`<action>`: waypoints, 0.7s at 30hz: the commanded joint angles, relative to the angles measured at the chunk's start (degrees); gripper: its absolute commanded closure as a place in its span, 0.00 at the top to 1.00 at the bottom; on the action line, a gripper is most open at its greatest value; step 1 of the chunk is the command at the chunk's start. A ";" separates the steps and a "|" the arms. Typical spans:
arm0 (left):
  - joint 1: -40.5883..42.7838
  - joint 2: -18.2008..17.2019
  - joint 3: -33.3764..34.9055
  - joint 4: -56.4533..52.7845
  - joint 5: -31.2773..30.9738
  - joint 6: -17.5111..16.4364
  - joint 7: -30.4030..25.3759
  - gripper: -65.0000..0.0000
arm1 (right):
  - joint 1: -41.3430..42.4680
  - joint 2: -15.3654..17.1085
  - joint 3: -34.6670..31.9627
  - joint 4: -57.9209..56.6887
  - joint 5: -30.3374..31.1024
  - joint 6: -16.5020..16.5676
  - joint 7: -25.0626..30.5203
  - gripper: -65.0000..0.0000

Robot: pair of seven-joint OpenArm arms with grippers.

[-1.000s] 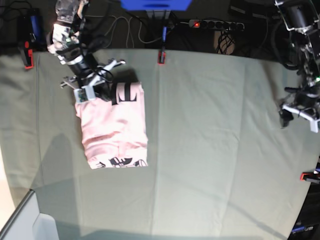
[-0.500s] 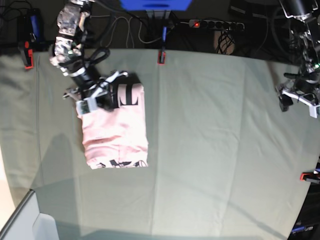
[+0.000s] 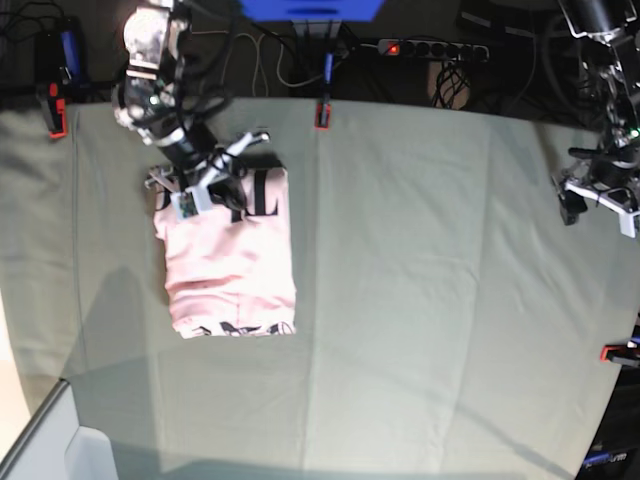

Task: Layout the t-shirt on the table in an organized manner, then fold the t-shirt properly
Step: 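Press the folded shirt flat with the right gripper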

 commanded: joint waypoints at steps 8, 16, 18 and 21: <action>-0.11 -1.14 -0.37 0.94 -0.13 -0.04 -1.24 0.82 | 5.92 1.02 0.19 -3.38 0.88 0.19 1.03 0.00; 0.42 -1.14 -0.37 0.94 -0.30 -0.04 -1.33 0.82 | 4.16 1.19 0.28 0.66 0.88 0.19 1.03 0.00; 0.42 -1.14 -0.37 0.94 -0.30 -0.04 -1.33 0.82 | 3.90 1.19 0.28 1.72 0.88 0.19 1.03 0.00; 0.42 -1.05 -0.37 0.94 -0.30 -0.04 -1.24 0.82 | 6.97 1.46 0.28 -2.33 0.88 0.19 1.03 0.00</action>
